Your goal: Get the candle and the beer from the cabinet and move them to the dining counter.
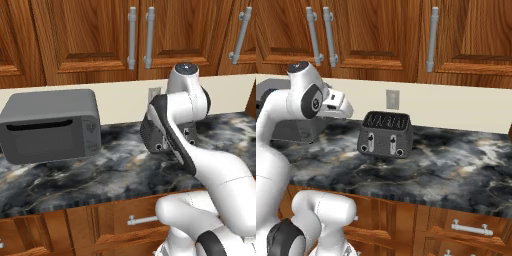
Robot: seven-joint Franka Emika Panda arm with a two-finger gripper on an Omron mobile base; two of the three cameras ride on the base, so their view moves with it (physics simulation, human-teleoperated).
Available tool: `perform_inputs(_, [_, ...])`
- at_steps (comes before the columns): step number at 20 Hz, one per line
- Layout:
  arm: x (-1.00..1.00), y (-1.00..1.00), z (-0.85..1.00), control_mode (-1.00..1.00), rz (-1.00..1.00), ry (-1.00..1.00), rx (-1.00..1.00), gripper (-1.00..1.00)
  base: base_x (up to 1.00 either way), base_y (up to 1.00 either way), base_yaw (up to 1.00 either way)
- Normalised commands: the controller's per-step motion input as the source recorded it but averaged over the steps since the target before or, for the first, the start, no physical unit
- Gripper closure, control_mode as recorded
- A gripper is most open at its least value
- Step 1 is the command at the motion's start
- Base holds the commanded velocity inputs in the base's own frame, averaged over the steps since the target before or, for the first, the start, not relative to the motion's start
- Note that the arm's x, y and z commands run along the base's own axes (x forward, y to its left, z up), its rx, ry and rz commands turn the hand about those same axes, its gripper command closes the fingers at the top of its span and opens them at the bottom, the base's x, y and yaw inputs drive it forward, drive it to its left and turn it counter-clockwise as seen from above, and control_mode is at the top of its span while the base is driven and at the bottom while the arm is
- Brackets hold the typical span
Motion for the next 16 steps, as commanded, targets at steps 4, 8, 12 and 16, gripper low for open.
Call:
perform_inputs(4, [-0.01,0.74,0.43,-1.00,-0.03,-0.47,-0.02,-1.00,0.00,0.00,0.00])
perform_inputs(8, [0.02,0.47,0.47,-1.00,0.01,-0.43,0.00,-1.00,0.00,0.00,0.00])
perform_inputs(12, [0.00,0.05,0.61,-1.00,0.07,-0.37,0.00,-1.00,0.00,0.00,0.00])
perform_inputs(16, [0.06,-0.01,0.65,-1.00,0.12,-0.29,0.00,-1.00,0.00,0.00,0.00])
